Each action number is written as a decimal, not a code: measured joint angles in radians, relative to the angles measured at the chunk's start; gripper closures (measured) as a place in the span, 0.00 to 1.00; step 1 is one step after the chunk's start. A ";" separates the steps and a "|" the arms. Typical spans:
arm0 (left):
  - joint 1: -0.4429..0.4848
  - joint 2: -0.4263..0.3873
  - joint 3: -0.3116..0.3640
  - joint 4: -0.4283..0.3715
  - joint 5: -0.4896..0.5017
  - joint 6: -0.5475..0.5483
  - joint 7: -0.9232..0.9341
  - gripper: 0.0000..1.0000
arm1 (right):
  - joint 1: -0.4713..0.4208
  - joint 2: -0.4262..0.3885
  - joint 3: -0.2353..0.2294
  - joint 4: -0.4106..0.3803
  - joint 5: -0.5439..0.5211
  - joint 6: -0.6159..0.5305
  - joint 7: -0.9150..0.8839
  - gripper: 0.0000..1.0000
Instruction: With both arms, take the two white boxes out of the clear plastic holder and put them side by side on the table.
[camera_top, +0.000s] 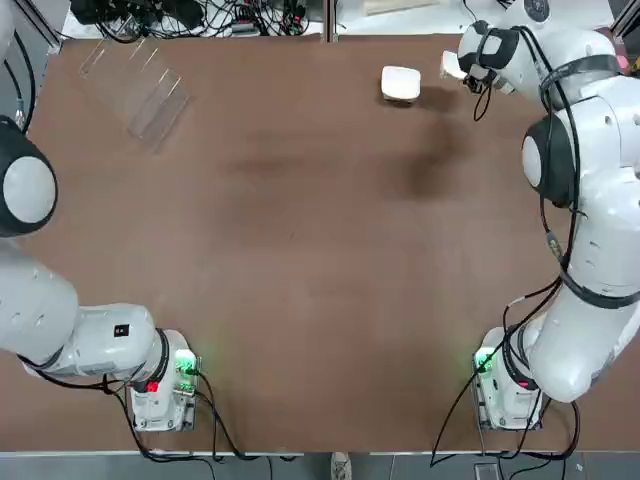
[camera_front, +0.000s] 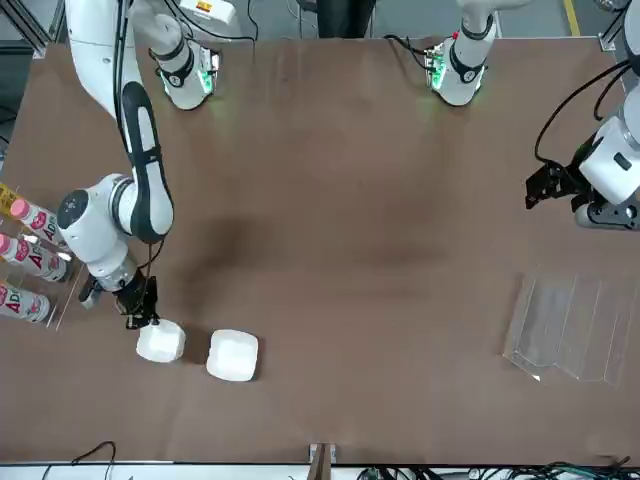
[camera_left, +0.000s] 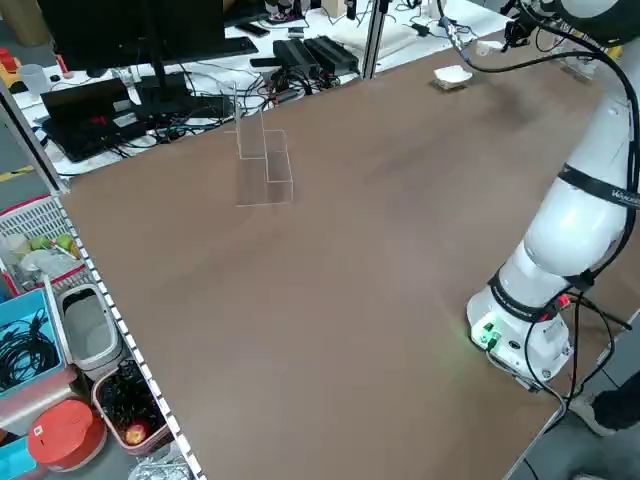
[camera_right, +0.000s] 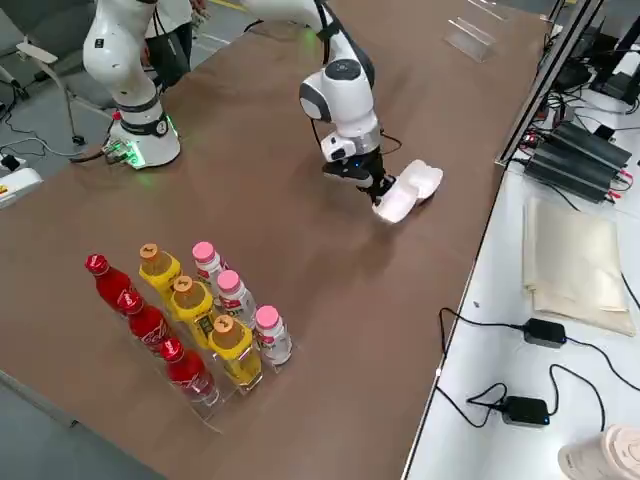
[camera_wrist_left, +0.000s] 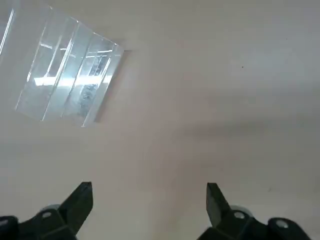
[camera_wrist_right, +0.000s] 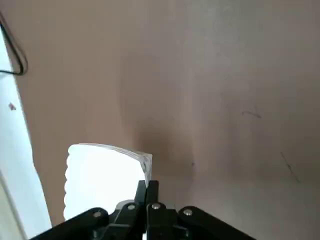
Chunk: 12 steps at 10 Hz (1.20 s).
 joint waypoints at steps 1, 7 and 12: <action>0.000 0.000 0.000 0.000 0.000 0.000 0.000 0.00 | 0.000 0.020 0.001 0.000 0.000 0.030 0.016 0.99; 0.000 0.000 0.000 0.001 0.000 -0.001 0.000 0.00 | 0.006 0.065 0.055 0.001 0.034 0.049 0.039 0.99; 0.002 -0.002 0.000 0.014 0.000 -0.001 0.000 0.00 | 0.007 0.081 0.076 0.001 0.035 0.049 0.042 0.99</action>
